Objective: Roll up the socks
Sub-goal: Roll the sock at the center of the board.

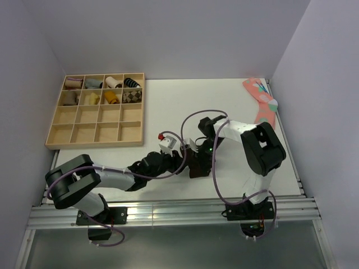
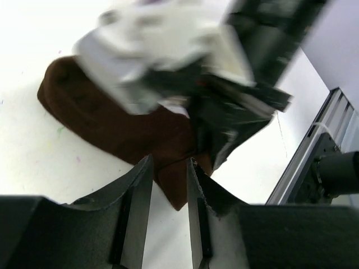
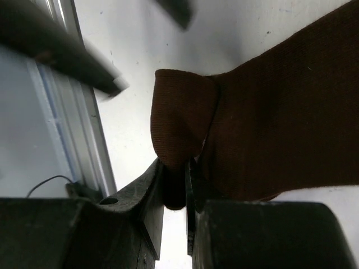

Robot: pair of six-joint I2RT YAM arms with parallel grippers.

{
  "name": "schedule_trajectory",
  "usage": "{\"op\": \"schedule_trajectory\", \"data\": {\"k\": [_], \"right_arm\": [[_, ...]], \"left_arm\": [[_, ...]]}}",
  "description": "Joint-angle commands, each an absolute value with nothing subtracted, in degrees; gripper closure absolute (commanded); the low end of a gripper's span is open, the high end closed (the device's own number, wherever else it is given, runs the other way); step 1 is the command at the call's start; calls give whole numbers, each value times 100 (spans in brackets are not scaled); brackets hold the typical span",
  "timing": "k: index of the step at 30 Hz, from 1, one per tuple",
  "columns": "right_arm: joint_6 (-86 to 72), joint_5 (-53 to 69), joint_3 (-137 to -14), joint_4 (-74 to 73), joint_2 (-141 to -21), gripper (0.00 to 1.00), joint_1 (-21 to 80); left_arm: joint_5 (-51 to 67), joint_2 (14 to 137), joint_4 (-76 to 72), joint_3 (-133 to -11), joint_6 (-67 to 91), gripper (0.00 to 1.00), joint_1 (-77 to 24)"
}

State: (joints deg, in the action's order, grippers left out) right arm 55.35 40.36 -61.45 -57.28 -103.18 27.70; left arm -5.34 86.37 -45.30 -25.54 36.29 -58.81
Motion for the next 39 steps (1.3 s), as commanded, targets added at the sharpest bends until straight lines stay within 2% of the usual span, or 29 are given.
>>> {"op": "schedule_trajectory", "data": {"k": [1, 5, 20, 39], "right_arm": [[5265, 4096, -6486, -6275, -10643, 86, 2733], [4940, 3999, -6653, -6267, -10915, 86, 2698], [4772, 4148, -6996, -6627, -11636, 86, 2452], [5212, 4148, -7031, -6952, -11874, 86, 2189]], "left_arm": [[-730, 8613, -5326, -2470, 2752, 64, -6038], [-309, 8919, -5572, -2487, 2374, 64, -6117], [70, 9966, -6187, -2768, 1863, 63, -6486], [396, 10450, -5221, -3542, 1055, 65, -6653]]}}
